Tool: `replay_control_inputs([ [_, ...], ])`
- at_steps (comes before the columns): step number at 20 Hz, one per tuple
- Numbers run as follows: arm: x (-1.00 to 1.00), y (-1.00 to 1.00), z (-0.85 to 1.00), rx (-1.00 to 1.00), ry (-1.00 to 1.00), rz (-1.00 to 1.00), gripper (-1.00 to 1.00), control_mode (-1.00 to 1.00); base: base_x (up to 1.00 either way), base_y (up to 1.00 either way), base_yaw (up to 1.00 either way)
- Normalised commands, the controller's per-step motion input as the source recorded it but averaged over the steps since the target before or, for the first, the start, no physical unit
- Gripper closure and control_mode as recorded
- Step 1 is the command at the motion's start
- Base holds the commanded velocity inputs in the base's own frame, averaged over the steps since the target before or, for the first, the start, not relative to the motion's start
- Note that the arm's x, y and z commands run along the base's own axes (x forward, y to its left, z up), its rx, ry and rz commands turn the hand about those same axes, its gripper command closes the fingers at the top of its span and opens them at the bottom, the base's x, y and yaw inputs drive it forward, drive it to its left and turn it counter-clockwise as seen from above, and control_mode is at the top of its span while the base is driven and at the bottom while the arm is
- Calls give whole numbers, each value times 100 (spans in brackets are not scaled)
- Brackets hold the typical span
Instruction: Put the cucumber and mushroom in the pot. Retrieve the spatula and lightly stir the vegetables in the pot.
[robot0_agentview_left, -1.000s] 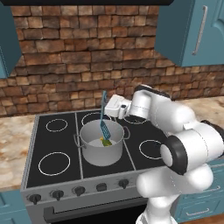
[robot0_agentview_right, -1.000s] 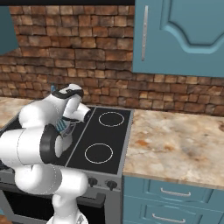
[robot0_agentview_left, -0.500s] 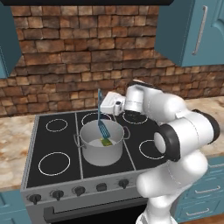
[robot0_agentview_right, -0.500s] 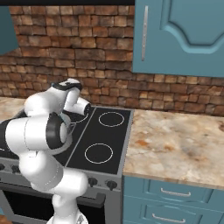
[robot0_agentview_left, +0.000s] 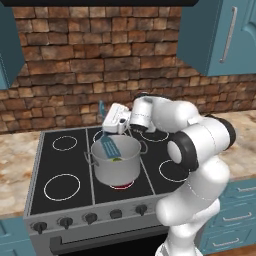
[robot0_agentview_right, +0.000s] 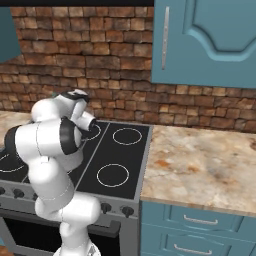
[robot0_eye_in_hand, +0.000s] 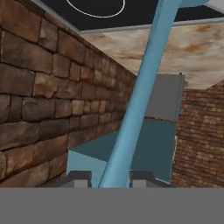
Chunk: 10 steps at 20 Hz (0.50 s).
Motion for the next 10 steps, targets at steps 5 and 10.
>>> replay_control_inputs([
  [5, -47, 18, -45, 0, -1, 0, 100, -100, 0, 0, 0],
  [10, -47, 12, -30, 4, 9, 0, 100, -100, 0, 0, 0],
])
